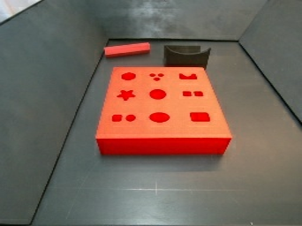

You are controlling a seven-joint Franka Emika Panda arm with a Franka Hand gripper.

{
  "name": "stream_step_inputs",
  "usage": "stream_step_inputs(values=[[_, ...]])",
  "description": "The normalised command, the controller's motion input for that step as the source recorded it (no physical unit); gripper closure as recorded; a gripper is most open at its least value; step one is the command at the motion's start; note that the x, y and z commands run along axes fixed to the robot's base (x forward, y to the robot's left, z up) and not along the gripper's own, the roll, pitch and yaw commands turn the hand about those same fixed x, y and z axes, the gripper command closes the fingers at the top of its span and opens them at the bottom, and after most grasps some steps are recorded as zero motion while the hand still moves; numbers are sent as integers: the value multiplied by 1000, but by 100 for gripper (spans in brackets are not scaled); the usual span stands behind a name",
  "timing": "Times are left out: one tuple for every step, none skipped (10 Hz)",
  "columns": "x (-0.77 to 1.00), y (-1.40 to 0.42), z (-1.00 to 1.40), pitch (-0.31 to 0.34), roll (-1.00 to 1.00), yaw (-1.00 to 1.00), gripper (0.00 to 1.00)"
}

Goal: Pick up the hexagon object. Move up. Place the hexagon object on the fixture. Regrasp the hexagon object. Move to above the board. Insert the hexagon object.
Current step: Pick up the hexagon object.

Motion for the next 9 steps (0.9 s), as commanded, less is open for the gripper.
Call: stream_step_inputs(values=[[-46, 137, -157, 13, 0, -591, 0], [0, 0, -274, 30, 0, -1000, 0], [0, 0, -311, 34, 0, -1000, 0], [0, 0, -320, 31, 0, -1000, 0], [0, 0, -331, 27, -16, -1000, 0], [-40, 106, -400, 37, -63, -780, 0], [-234, 520, -560, 50, -177, -314, 0], [-354, 691, -646, 0, -239, -69, 0], [-317, 634, -666, 0, -259, -129, 0]])
